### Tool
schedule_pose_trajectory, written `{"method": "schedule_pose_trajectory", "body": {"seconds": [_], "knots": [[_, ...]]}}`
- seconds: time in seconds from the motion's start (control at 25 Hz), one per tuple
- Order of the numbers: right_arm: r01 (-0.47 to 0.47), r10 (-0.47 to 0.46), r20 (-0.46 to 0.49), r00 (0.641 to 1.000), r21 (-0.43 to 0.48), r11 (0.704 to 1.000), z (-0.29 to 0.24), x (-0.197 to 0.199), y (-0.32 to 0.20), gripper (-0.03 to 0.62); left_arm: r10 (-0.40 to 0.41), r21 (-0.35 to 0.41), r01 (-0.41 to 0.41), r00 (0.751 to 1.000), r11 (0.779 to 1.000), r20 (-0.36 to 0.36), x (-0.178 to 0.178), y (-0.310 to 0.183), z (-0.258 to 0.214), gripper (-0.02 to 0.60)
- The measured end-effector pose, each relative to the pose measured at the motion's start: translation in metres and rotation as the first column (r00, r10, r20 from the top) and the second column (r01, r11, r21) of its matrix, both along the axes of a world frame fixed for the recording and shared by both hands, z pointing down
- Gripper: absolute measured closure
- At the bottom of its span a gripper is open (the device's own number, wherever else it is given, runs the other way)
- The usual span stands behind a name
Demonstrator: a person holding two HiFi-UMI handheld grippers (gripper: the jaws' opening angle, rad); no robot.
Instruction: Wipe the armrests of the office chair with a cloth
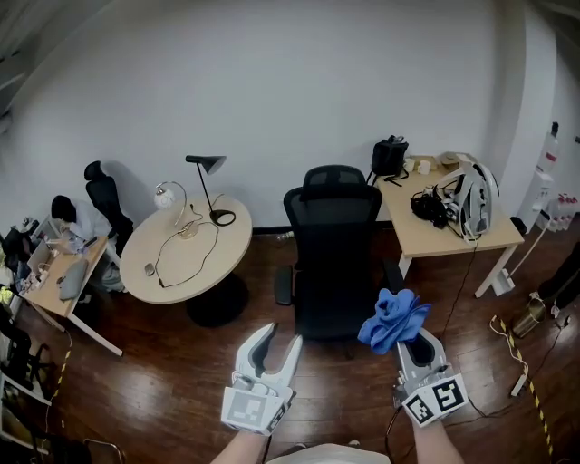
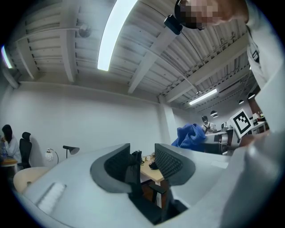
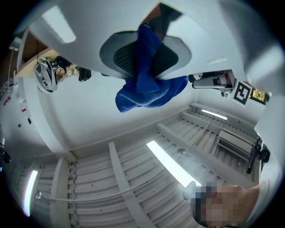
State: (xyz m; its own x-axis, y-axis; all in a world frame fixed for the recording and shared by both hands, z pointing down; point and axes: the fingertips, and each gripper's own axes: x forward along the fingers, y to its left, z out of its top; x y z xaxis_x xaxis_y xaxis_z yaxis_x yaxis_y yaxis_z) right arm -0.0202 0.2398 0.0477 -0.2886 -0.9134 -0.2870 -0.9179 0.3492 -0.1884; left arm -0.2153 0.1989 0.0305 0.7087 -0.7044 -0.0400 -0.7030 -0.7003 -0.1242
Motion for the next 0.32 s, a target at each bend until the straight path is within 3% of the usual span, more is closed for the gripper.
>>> {"method": "schedule_pose_trajectory", "body": {"seconds": [0.24, 0.32], "knots": [[-0.006, 0.006, 0.004, 1.0, -0.002, 1.0, -0.013, -0.019, 0.003, 0.517, -0.019, 0.007, 0.019, 0.999, 1.0, -0.035, -0.03, -0.003, -0.006, 0.169], [-0.009, 0.009, 0.004, 1.0, 0.003, 1.0, -0.016, -0.025, 0.004, 0.517, -0.032, 0.036, 0.034, 0.998, 0.999, -0.056, -0.04, -0.006, -0.01, 0.134]]}}
